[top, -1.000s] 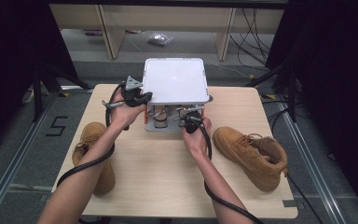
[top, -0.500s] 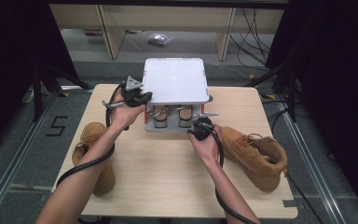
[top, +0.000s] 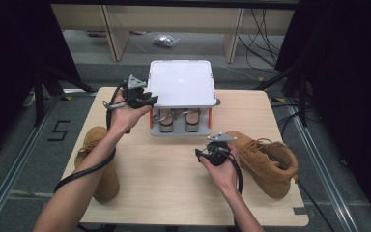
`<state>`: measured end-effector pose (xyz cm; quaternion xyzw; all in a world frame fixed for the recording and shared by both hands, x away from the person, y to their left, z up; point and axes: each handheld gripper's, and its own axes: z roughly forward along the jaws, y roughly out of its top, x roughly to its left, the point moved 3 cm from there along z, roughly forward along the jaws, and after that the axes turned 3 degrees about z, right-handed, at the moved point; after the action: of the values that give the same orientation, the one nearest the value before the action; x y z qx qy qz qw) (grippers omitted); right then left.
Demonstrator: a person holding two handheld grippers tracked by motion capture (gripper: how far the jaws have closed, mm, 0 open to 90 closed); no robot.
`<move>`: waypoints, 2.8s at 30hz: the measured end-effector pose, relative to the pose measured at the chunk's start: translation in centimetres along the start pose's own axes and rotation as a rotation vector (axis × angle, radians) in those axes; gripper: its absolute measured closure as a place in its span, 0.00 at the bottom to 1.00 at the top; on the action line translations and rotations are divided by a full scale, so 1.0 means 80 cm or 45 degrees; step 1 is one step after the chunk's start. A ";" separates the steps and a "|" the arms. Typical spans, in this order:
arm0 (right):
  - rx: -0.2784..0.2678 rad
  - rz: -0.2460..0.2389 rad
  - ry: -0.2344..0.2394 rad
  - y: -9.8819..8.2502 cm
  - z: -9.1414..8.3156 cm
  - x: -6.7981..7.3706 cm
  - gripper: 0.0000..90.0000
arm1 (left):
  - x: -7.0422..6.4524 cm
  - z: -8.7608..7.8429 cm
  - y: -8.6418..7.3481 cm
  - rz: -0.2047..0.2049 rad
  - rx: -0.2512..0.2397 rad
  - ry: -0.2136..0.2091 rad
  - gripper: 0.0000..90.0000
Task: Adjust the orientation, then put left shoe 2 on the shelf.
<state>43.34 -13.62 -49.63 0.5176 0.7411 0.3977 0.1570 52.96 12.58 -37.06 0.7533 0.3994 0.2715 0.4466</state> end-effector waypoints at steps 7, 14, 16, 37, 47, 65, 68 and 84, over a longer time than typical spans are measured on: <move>-0.067 -0.042 0.002 -0.018 -0.015 0.001 0.53 | 0.011 -0.035 -0.008 0.013 0.036 0.008 0.61; -0.109 -0.045 0.018 -0.017 -0.019 -0.001 0.52 | 0.021 -0.067 -0.026 -0.030 0.061 0.023 0.53; -0.112 -0.033 0.040 -0.017 -0.021 0.000 0.53 | 0.025 -0.077 -0.031 -0.045 0.064 0.032 0.51; -0.076 0.026 0.007 -0.021 -0.028 -0.004 0.46 | 0.057 -0.175 -0.094 -0.095 0.136 0.096 0.51; -0.073 0.037 0.001 -0.023 -0.028 -0.007 0.44 | 0.078 -0.215 -0.134 -0.134 0.198 0.201 0.50; -0.042 0.025 -0.018 -0.024 -0.027 -0.007 0.42 | 0.065 -0.238 -0.201 -0.301 0.334 0.218 0.49; -0.038 0.024 -0.021 -0.025 -0.027 -0.009 0.42 | 0.063 -0.233 -0.206 -0.315 0.375 0.207 0.50; -0.012 0.024 -0.018 -0.027 -0.024 -0.010 0.41 | 0.063 -0.216 -0.213 -0.298 0.538 0.251 0.75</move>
<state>41.06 -15.49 -50.15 0.5267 0.7332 0.3990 0.1608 36.32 29.52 -44.10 0.7484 0.5732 0.2004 0.2667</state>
